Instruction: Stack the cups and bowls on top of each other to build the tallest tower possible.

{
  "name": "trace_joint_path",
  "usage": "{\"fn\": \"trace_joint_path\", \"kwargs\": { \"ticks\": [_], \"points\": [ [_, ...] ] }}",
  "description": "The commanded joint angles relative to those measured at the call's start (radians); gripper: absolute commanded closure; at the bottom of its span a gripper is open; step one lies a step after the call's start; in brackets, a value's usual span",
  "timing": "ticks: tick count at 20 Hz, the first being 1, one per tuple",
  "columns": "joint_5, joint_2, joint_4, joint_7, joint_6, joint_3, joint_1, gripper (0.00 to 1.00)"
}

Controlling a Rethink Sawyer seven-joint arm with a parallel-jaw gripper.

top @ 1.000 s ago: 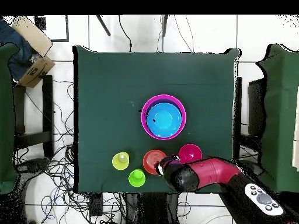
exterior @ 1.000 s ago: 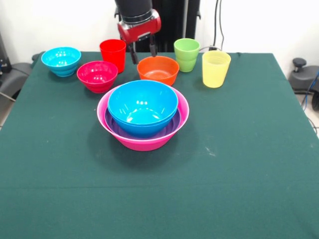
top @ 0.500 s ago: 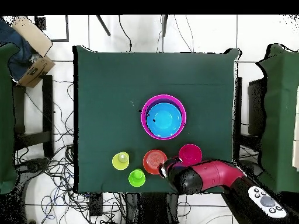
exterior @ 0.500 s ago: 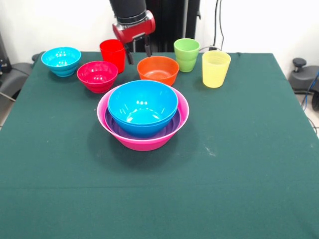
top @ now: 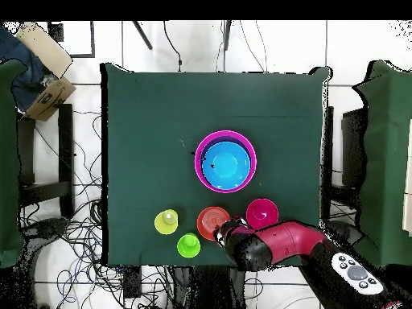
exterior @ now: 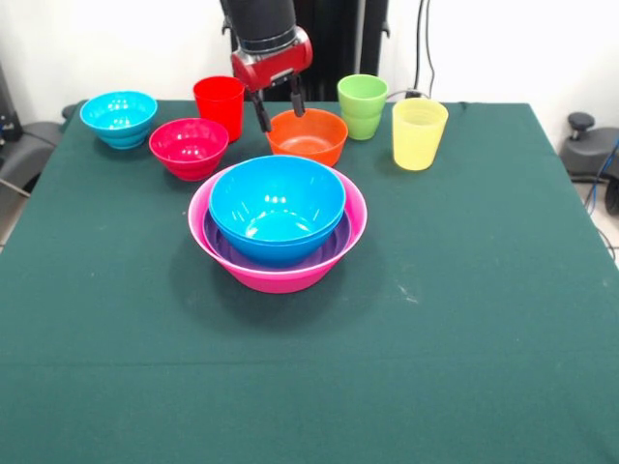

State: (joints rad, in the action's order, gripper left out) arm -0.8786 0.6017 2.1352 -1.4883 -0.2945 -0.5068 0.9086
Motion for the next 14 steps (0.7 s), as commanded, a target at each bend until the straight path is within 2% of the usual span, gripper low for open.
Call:
{"fn": "trace_joint_path", "kwargs": {
  "ticks": [1, 7, 10, 14],
  "points": [
    [-0.107, -0.048, -0.068, -0.027, 0.108, -0.001, -0.006, 0.0],
    [-0.124, -0.05, -0.042, 0.0, 0.131, -0.031, 0.046, 0.0],
    [-0.128, -0.059, -0.021, 0.019, 0.159, -0.077, 0.098, 0.0],
    [-0.146, -0.061, -0.015, 0.016, 0.173, -0.078, 0.106, 0.0]
  ]
}}
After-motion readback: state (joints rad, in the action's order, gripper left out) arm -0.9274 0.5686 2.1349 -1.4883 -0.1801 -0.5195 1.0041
